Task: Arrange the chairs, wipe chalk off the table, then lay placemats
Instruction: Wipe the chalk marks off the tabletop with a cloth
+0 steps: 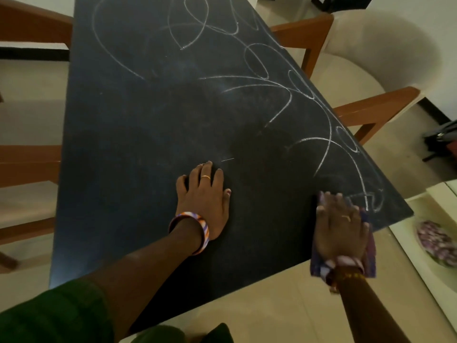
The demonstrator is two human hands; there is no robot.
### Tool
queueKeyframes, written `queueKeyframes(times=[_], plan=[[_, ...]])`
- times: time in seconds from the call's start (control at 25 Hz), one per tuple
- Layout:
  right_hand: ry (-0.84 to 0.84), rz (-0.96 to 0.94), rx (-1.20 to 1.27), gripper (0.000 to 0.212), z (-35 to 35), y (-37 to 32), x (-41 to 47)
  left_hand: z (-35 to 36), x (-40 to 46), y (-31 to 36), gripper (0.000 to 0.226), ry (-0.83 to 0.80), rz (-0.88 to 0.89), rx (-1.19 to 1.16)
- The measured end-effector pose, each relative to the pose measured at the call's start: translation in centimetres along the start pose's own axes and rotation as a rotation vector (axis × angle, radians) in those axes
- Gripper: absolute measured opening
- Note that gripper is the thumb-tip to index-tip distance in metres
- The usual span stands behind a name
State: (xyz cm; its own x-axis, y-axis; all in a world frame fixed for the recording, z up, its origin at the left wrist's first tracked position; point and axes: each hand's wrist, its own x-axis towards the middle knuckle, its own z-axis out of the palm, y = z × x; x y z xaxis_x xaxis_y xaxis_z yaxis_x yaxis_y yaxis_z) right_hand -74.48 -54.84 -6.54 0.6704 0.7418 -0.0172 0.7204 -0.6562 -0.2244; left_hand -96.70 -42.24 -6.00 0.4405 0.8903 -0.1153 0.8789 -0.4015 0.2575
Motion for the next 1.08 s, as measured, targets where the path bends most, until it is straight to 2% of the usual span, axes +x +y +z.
queueKeyframes(times=[0.08, 0.12, 0.28, 0.36, 0.48, 0.6, 0.68, 0.8, 0.88, 0.96, 1.08], plan=[[-0.011, 0.153, 0.062, 0.049, 0.1, -2.0, 2.5, 0.1, 0.1, -0.1, 0.055, 0.007, 0.003, 0.013], [-0.027, 0.135, 0.074, 0.048, 0.3, -3.5, 3.0, 0.2, 0.1, 0.0, 0.055, 0.012, 0.007, 0.021], [-0.044, -0.225, 0.019, 0.05, 2.1, -8.3, -3.2, 0.2, -0.1, 0.0, 0.055, 0.043, 0.006, 0.034], [-0.024, -0.301, 0.013, 0.053, 2.4, -7.7, -7.8, 0.2, -0.1, -0.1, 0.055, 0.036, 0.013, 0.037], [0.031, -0.09, 0.095, 0.049, 2.1, -4.1, -6.9, 0.3, -0.1, -0.2, 0.055, 0.043, 0.02, 0.049], [0.152, 0.25, 0.282, 0.045, 0.3, 0.5, 0.4, 0.2, -0.2, -0.2, 0.054, 0.036, 0.018, 0.05], [0.157, 0.355, 0.306, 0.044, -1.0, 2.7, 3.5, 0.1, -0.2, -0.1, 0.054, 0.039, 0.02, 0.047], [0.28, 0.385, 0.419, 0.041, 0.5, 1.8, 1.8, -0.1, -0.3, 0.1, 0.053, 0.044, 0.017, 0.046], [0.341, 0.27, 0.482, 0.045, 3.0, -1.8, -3.1, -0.2, -0.3, 0.0, 0.053, 0.039, 0.017, 0.047], [0.292, 0.141, 0.504, 0.052, 5.3, -4.2, -7.4, -0.3, -0.3, 0.1, 0.054, 0.03, 0.014, 0.045], [0.287, 0.181, 0.543, 0.048, 4.8, -2.3, -4.6, -0.4, -0.4, 0.2, 0.053, 0.036, 0.009, 0.041]])
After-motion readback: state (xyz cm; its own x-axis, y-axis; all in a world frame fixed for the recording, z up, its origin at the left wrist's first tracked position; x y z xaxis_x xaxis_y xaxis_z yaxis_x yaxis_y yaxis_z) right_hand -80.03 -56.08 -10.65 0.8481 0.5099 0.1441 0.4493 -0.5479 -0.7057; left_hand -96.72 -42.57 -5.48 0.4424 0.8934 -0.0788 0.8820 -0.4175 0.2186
